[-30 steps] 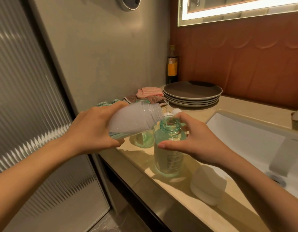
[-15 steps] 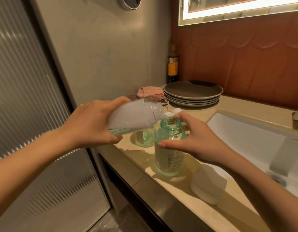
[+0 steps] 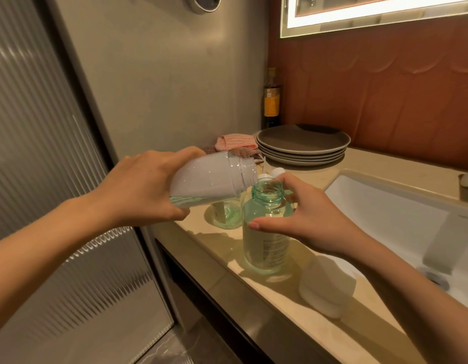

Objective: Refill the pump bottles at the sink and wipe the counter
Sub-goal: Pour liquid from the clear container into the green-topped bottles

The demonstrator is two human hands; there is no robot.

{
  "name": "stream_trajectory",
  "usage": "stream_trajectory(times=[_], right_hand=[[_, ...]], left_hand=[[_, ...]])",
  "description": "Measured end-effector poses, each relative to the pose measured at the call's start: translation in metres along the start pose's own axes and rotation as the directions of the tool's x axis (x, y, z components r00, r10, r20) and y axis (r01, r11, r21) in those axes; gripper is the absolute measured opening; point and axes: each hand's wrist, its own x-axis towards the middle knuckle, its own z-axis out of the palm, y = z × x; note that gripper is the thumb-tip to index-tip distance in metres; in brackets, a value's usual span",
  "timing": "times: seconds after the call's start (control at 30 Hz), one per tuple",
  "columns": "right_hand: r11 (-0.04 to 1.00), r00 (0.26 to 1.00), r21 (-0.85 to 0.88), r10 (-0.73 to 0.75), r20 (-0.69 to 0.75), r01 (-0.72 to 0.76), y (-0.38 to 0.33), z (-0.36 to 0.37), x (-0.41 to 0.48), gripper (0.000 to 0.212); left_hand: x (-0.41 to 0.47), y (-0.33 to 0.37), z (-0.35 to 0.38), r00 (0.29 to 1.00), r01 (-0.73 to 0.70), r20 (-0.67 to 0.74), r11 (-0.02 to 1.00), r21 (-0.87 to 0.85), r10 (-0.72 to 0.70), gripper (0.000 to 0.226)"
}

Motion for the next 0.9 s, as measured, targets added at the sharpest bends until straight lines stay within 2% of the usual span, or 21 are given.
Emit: stream_trajectory(times=[0.23,0.67,0.8,0.9], right_hand=[[1.0,1.0,0.002,-0.005,-0.001,0.005,0.0007,0.0002,-0.0008,0.082],[1.0,1.0,0.012,0.001,0.003,-0.001,0.0008,0.0007,-0.0003,0.074],[1.0,1.0,0.006,0.007,0.007,-0.007,-0.0007,0.0006,-0.001,0.085],[1.0,1.0,0.007,0.005,0.008,-0.005,-0.0011,0.0001,-0.0016,0.086]], left_hand=[[0.0019,-0.0012,-0.002,1.0,-0.01,0.008,1.0,0.017,0.01,0.07],[0.003,-0.0011,-0.0028,1.0,-0.021,-0.009,0.999,0.037,0.022,0.069],[0.0037,-0.0006,-0.0034,0.999,-0.028,-0.018,0.999,0.037,0.029,0.071],[0.0039,-0.0007,-0.0033,0.999,-0.028,-0.023,0.999,0.046,0.029,0.072]])
